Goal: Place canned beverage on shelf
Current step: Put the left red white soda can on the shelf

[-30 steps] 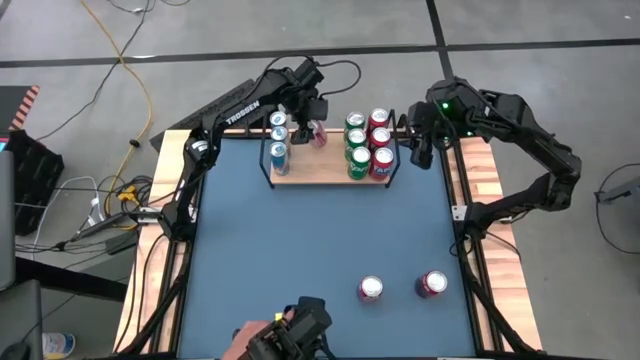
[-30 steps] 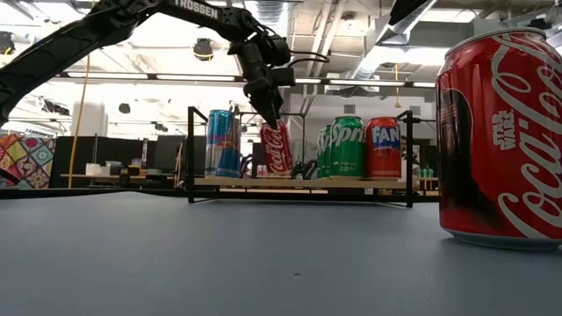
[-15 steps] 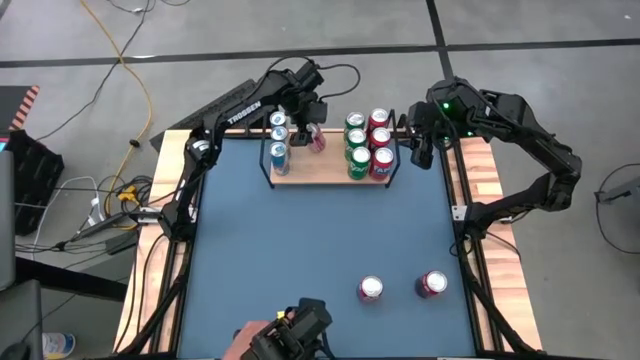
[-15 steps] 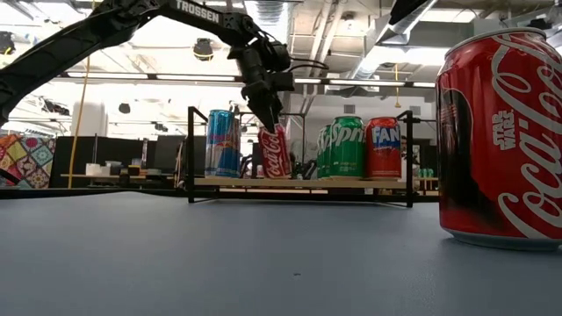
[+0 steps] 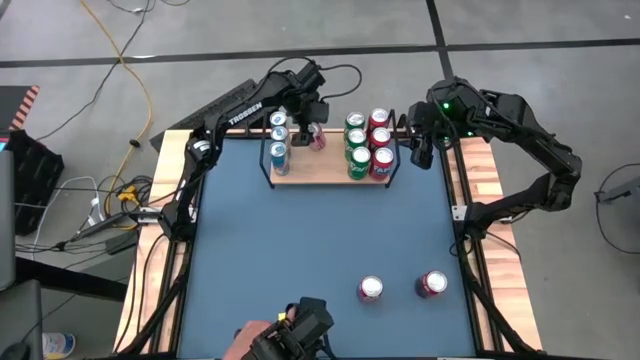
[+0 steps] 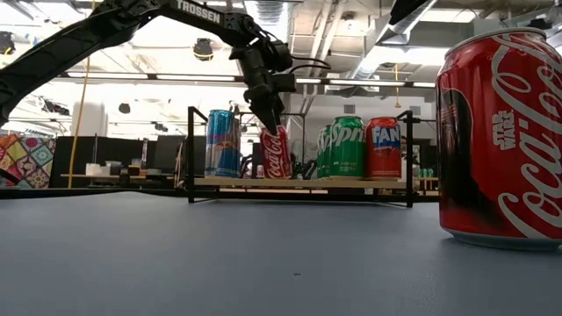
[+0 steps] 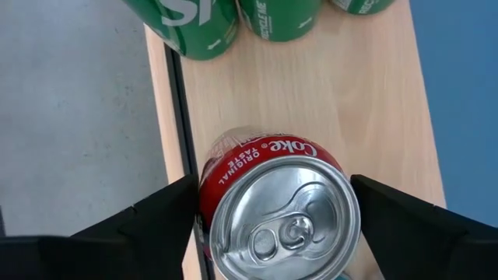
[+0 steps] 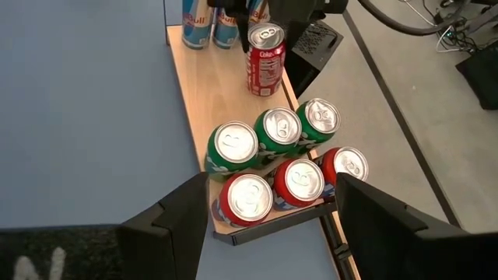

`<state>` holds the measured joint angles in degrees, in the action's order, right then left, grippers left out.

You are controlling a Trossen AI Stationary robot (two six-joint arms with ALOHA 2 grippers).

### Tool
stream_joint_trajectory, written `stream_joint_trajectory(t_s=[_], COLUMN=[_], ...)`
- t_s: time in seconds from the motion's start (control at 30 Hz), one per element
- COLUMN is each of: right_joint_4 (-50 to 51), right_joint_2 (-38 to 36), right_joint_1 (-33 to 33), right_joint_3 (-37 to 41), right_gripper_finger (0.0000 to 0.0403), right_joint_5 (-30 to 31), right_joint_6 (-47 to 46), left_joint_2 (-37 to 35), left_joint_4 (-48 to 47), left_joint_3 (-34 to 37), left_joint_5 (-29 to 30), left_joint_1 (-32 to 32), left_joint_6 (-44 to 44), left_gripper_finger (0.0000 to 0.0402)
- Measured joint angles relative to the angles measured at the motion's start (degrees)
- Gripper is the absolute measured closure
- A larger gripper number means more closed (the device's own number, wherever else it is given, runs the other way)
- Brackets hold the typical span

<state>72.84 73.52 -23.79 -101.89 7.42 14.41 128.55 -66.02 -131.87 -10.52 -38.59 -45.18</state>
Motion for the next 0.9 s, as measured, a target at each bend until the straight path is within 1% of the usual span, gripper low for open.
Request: stream_joint_trajectory(t_s=[0.13, 0.4, 0.63, 0.77, 0.9], right_joint_4=[0.0, 0.0, 0.1, 0.1, 0.1], right_joint_2=[0.0, 0.0, 0.0, 0.0, 0.0], right_joint_1=[0.0, 0.0, 0.0, 0.0, 0.0], right_joint_3=[0.0, 0.0, 0.0, 0.0, 0.0], right_gripper_finger=[0.0143, 0.0143, 0.0143, 0.0143, 0.0143], right_joint_5=[0.0, 0.0, 0.0, 0.0, 0.0], right_joint_6=[0.0, 0.8, 0.7, 0.7, 0.6], left_joint_2=[0.0, 0.0, 0.0, 0.0, -0.4], left_joint_4=[0.2, 2.0, 3.9, 5.4, 6.6], left_joint_3=[0.0, 0.0, 0.0, 0.0, -0.1], left_joint_5=[-0.5, -0.7, 0.5, 3.3, 3.7], left_joint_1=[0.0, 0.0, 0.0, 0.1, -0.1], left_joint_6=[1.1, 2.3, 2.4, 2.4, 2.5], left_gripper_finger=[0.0074, 0.0071, 0.0071, 0.0071, 0.0070])
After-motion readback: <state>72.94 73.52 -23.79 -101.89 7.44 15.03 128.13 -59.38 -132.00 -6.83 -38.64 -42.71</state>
